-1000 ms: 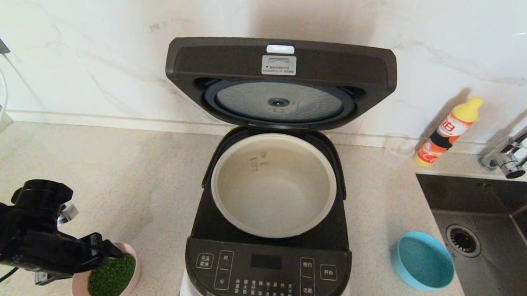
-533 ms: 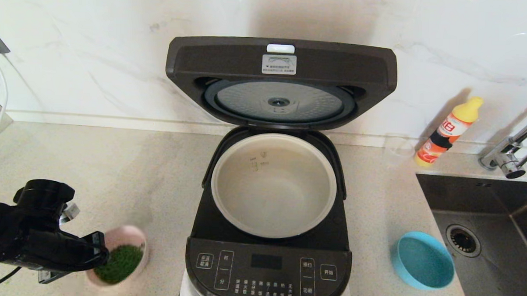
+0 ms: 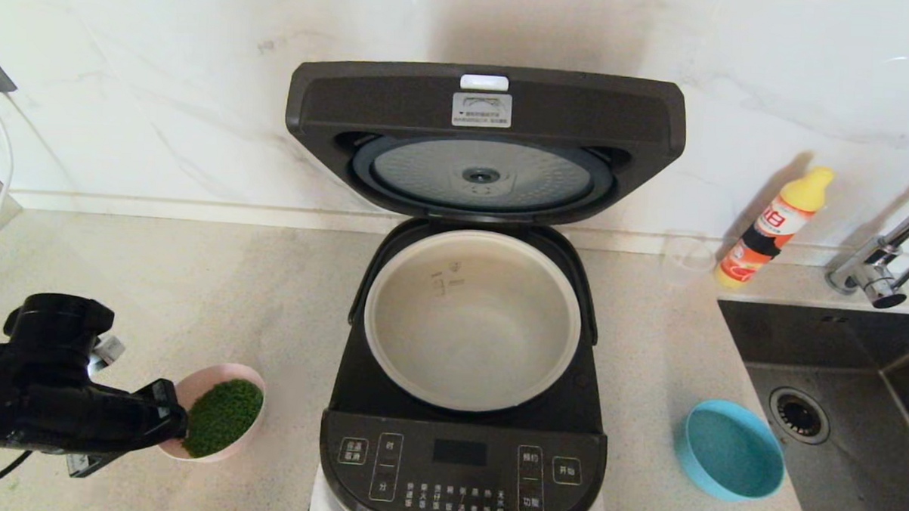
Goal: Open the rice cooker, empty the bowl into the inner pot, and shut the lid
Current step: Pick up the bowl on the table, then pour the chopped green onions from the bowl into the rice cooker
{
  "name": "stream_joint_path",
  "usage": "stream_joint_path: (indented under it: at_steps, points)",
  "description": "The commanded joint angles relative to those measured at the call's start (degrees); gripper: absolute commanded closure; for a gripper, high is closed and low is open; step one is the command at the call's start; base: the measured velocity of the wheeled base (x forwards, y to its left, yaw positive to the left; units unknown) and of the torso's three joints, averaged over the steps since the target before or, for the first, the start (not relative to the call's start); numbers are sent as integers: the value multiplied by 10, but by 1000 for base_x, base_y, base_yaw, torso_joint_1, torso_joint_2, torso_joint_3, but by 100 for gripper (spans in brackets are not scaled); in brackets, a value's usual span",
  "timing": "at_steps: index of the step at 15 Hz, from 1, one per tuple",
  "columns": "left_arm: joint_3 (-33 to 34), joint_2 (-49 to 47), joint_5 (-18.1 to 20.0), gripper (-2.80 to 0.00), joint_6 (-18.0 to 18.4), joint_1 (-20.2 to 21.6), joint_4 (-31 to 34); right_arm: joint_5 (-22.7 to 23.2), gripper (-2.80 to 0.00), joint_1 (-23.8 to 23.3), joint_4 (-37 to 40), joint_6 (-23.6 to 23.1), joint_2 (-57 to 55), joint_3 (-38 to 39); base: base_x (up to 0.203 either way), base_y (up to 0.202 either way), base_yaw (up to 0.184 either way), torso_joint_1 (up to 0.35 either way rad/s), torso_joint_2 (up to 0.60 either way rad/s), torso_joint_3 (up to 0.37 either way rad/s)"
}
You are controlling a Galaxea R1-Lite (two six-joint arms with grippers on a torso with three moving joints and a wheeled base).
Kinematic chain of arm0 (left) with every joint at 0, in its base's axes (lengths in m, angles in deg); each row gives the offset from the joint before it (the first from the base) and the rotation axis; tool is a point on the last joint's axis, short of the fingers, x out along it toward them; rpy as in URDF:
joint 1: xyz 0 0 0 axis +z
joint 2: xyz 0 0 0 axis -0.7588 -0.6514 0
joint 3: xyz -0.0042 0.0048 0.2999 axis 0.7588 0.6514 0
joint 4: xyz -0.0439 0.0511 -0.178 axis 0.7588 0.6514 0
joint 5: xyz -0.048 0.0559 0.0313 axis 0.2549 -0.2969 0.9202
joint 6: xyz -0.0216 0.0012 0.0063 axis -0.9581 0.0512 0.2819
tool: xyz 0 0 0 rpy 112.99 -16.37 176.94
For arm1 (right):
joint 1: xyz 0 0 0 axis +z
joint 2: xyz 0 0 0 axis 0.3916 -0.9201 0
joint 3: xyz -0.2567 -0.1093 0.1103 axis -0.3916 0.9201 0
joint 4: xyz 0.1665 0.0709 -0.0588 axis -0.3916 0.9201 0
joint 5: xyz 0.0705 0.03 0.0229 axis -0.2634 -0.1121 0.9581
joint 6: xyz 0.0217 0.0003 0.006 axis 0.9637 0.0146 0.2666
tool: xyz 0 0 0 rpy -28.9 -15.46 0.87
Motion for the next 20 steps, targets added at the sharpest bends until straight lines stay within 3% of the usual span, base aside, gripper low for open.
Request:
stream_joint_path:
  at_steps: [1,6,10,14,17,20]
  points:
    - [-6,49,20,0,-16,0,3,0,0,0,0,0,0,1,0,0,0,0,0,0]
    - [-34,110,63,0,-45,1,33,0,0,0,0,0,0,1,0,0,0,0,0,0]
    - [-118,183,123,0,-61,-8,134,0,0,0,0,0,0,1,0,0,0,0,0,0]
    - [-260,203,136,0,-61,-55,253,0,0,0,0,0,0,1,0,0,0,0,0,0]
    - [-364,198,132,0,-58,-118,342,0,0,0,0,0,0,1,0,0,0,0,0,0]
    - [-427,163,94,0,-54,-193,399,0,0,0,0,0,0,1,0,0,0,0,0,0]
